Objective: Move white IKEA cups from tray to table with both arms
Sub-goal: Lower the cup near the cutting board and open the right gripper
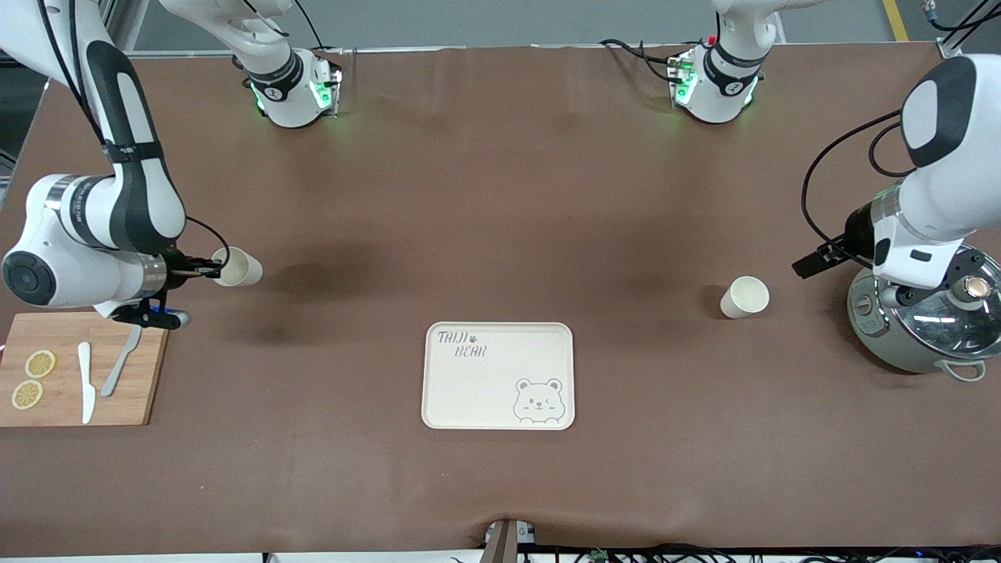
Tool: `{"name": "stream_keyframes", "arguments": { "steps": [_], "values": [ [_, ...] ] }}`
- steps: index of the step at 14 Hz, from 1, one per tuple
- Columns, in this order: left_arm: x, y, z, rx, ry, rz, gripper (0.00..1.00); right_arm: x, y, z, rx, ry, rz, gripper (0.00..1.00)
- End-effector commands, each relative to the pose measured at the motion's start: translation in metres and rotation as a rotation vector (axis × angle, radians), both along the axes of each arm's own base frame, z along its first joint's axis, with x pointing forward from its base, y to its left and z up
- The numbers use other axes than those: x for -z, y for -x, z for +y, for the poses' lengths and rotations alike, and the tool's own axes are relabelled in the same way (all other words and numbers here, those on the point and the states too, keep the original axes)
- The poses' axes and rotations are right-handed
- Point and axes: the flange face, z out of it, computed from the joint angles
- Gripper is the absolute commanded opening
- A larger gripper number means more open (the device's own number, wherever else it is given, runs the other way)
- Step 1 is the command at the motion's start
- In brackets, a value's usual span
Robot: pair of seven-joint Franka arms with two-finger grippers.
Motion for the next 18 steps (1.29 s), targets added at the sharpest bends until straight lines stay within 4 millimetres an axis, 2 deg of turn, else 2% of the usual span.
{"name": "stream_keyframes", "arguments": {
  "steps": [1, 2, 3, 4, 8, 11, 13, 14, 15, 16, 18],
  "values": [
    [-0.033, 0.004, 0.008, 0.04, 0.0, 0.028, 1.0, 0.024, 0.02, -0.017, -0.081, -0.017, -0.075, 0.0],
    [-0.043, 0.004, 0.008, 0.035, -0.001, 0.032, 1.0, 0.039, 0.027, -0.02, -0.105, -0.02, -0.103, 0.0],
    [-0.05, 0.007, 0.006, 0.041, -0.003, 0.037, 1.0, 0.047, 0.032, -0.029, -0.121, -0.024, -0.131, 0.0],
    [-0.065, 0.009, 0.004, 0.054, -0.005, 0.015, 1.0, 0.05, 0.034, -0.04, -0.131, -0.033, -0.133, 0.0],
    [-0.115, 0.009, 0.005, 0.055, -0.013, -0.085, 1.0, 0.058, 0.044, -0.042, -0.141, -0.046, -0.108, 0.0],
    [-0.131, 0.009, 0.005, 0.068, -0.014, -0.121, 1.0, 0.066, 0.052, -0.042, -0.137, -0.048, -0.094, 0.0],
    [-0.151, 0.011, 0.015, 0.182, -0.007, -0.157, 1.0, 0.067, 0.052, -0.042, -0.137, -0.049, -0.093, 0.0],
    [-0.154, 0.013, 0.018, 0.251, -0.009, -0.161, 1.0, 0.065, 0.052, -0.043, -0.136, -0.05, -0.09, 0.07],
    [-0.169, 0.022, 0.018, 0.305, -0.015, -0.185, 1.0, 0.064, 0.051, -0.044, -0.133, -0.049, -0.091, 0.7],
    [-0.18, 0.029, 0.021, 0.334, -0.022, -0.203, 1.0, 0.061, 0.048, -0.044, -0.134, -0.049, -0.096, 1.0],
    [-0.186, 0.036, 0.019, 0.363, -0.024, -0.203, 1.0, 0.042, 0.037, -0.043, -0.137, -0.063, -0.056, 1.0]
  ]
}}
